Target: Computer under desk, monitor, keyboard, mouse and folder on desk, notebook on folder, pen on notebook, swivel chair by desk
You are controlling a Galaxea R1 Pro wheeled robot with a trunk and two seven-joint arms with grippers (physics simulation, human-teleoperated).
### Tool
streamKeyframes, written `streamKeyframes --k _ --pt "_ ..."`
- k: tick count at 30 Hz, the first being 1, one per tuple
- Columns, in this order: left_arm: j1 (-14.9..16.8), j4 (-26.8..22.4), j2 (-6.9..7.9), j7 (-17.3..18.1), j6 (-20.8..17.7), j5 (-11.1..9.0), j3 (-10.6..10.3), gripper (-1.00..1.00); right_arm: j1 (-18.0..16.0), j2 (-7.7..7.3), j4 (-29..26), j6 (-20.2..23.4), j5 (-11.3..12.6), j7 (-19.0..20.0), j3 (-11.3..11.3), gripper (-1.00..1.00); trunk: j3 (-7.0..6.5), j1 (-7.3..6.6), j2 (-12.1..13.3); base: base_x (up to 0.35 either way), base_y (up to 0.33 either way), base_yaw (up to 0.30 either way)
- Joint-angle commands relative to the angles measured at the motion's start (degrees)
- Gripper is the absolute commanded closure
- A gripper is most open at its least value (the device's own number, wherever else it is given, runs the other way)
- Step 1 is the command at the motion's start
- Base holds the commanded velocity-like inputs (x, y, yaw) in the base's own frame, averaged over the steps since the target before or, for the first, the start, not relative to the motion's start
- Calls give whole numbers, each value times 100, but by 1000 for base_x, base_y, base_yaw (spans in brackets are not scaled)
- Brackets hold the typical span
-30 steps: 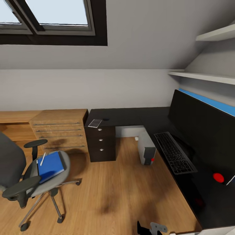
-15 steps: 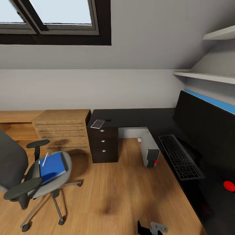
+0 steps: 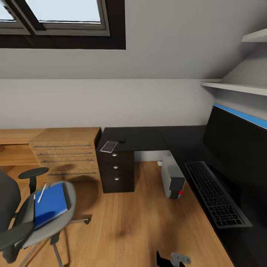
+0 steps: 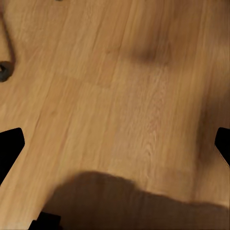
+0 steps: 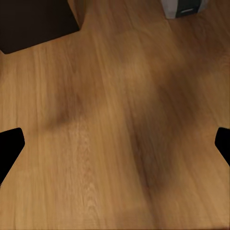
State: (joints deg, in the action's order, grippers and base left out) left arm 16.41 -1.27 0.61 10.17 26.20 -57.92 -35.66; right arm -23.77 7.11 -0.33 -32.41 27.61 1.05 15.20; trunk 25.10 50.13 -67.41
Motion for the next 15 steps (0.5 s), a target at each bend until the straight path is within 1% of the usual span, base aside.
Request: streamKeyframes --k 1,15 --pt "3 3 1 38 8 -61 -29 -100 -4 1 7 -20 60 11 45 -100 6 4 -3 335 0 0" --pt "3 3 1 38 5 -61 -32 -100 -4 -16 15 -28 52 18 53 -100 6 4 -3 335 0 0"
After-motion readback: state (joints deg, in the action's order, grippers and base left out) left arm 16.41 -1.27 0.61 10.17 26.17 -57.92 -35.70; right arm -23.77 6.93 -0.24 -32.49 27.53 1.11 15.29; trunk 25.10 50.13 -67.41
